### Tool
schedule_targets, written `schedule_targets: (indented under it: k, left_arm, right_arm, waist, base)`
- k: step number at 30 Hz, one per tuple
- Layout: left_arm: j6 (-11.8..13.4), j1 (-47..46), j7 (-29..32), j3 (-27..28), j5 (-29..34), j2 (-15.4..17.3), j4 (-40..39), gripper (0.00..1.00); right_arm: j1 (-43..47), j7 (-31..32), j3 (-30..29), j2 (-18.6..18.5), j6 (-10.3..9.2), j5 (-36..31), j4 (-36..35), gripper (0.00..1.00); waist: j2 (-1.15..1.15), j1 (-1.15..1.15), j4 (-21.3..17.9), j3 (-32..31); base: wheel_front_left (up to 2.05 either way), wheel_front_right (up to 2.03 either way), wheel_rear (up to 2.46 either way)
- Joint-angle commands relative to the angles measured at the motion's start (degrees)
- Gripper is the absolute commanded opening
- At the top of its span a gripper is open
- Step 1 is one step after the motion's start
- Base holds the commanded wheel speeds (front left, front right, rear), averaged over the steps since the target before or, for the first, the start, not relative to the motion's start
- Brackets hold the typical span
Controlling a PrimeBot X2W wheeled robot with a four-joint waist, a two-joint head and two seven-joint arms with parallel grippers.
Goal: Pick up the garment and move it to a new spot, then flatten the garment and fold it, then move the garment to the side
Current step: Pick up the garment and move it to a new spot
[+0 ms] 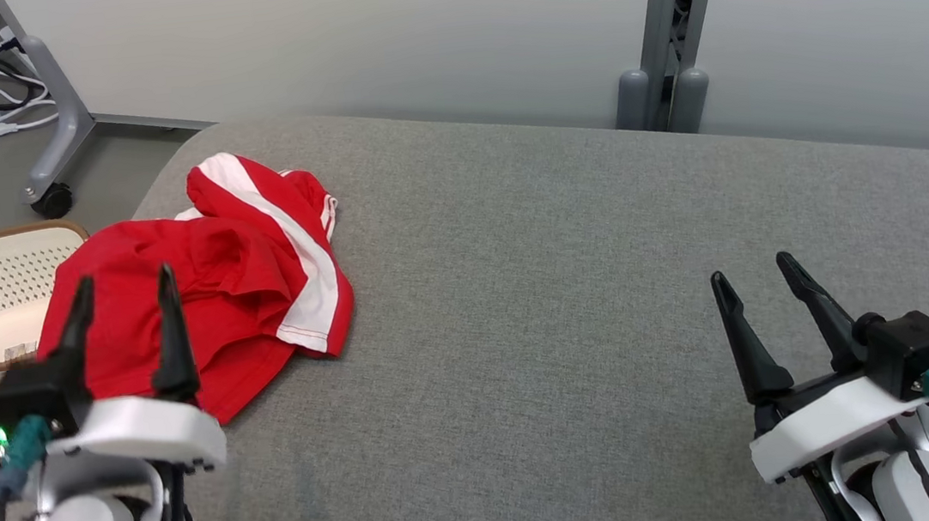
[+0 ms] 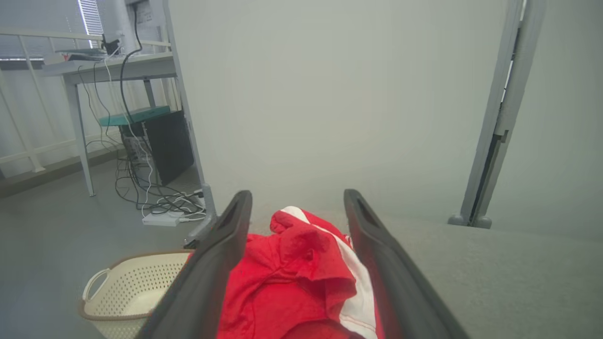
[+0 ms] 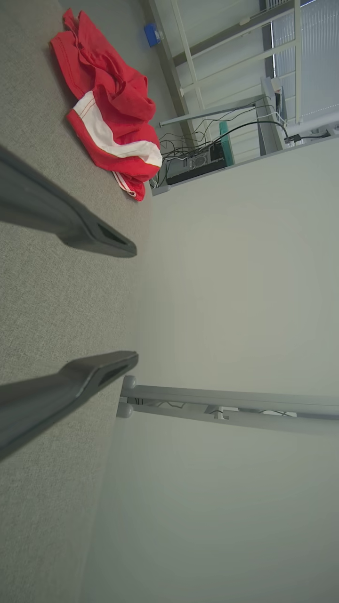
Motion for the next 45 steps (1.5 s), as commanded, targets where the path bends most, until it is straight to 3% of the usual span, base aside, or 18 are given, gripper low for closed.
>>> schedule_targets:
  k: [1, 6, 12, 18, 24, 25, 26, 36, 40, 45]
  left_arm:
    - [-0.5, -2.4, 0.7, 0.1, -0.4, 0.5, -0.4, 1.0]
    - [-3.4, -11.4, 7.3, -0.2, -2.9, 2.4, 3.8, 1.0]
    - [-6.4, -20.1, 12.1, -0.8, -5.3, 2.7, 20.1, 1.0]
    - [-7.6, -26.0, 11.8, -0.1, -6.8, 3.0, 36.6, 1.0]
    - [-9.6, -30.1, 8.6, 0.3, -7.8, 3.3, 48.0, 0.98]
    - [-10.0, -30.8, 8.1, 0.3, -8.0, 3.2, 49.4, 0.37]
    - [-10.2, -31.5, 7.5, 0.4, -8.3, 3.1, 50.7, 0.0]
    - [-9.3, -37.2, -6.9, 0.7, -7.0, 4.5, 52.6, 0.0]
    - [-8.7, -38.3, -9.5, 0.7, -6.0, 4.7, 48.7, 0.0]
    - [-7.4, -34.9, -10.0, 0.4, -4.2, 3.7, 37.9, 0.0]
  right_arm:
    - [-0.5, 0.2, 0.2, -0.4, 0.1, -0.1, -0.1, 1.0]
    - [-1.9, 0.2, 0.9, -0.5, 0.11, -0.4, -0.5, 1.0]
    - [-4.0, 0.6, 0.9, -0.4, 0.11, -1.4, -0.6, 1.0]
    - [-5.9, 0.4, 1.5, -0.4, 0.11, -1.8, -0.5, 1.0]
    - [-7.4, 0.0, 1.7, -0.4, 0.11, -2.3, -0.2, 1.0]
    - [-7.5, 0.0, 1.7, -0.4, 0.11, -2.3, -0.1, 1.0]
    - [-7.6, 0.0, 1.6, -0.4, 0.11, -2.2, 0.0, 1.0]
    - [-7.5, -0.8, 0.1, -0.4, 0.11, -1.6, 0.9, 1.0]
    - [-6.5, -1.1, -1.0, -0.4, 0.11, -1.1, 0.9, 1.0]
    - [-5.0, -1.4, -1.9, -0.4, 0.11, -0.5, 0.9, 1.0]
  waist:
    - [0.0, 0.0, -0.5, 0.6]
    - [0.0, 0.0, -3.0, 3.3]
    - [0.0, 0.0, -6.2, 7.4]
    - [0.0, 0.0, -8.8, 11.4]
    - [0.0, 0.0, -9.9, 13.7]
    - [0.0, 0.0, -9.9, 13.9]
    - [0.0, 0.0, -9.9, 14.1]
    - [0.0, 0.0, -9.0, 12.6]
    - [0.0, 0.0, -8.6, 10.5]
    - [0.0, 0.0, -8.7, 7.4]
  base:
    - [0.0, 0.0, 0.0]
    - [0.0, 0.0, 0.0]
    - [0.0, 0.0, 0.0]
    - [0.0, 0.0, 0.0]
    - [0.0, 0.0, 0.0]
    - [0.0, 0.0, 0.0]
    - [0.0, 0.0, 0.0]
    - [0.0, 0.0, 0.0]
    - [0.0, 0.0, 0.0]
    - [0.0, 0.0, 0.0]
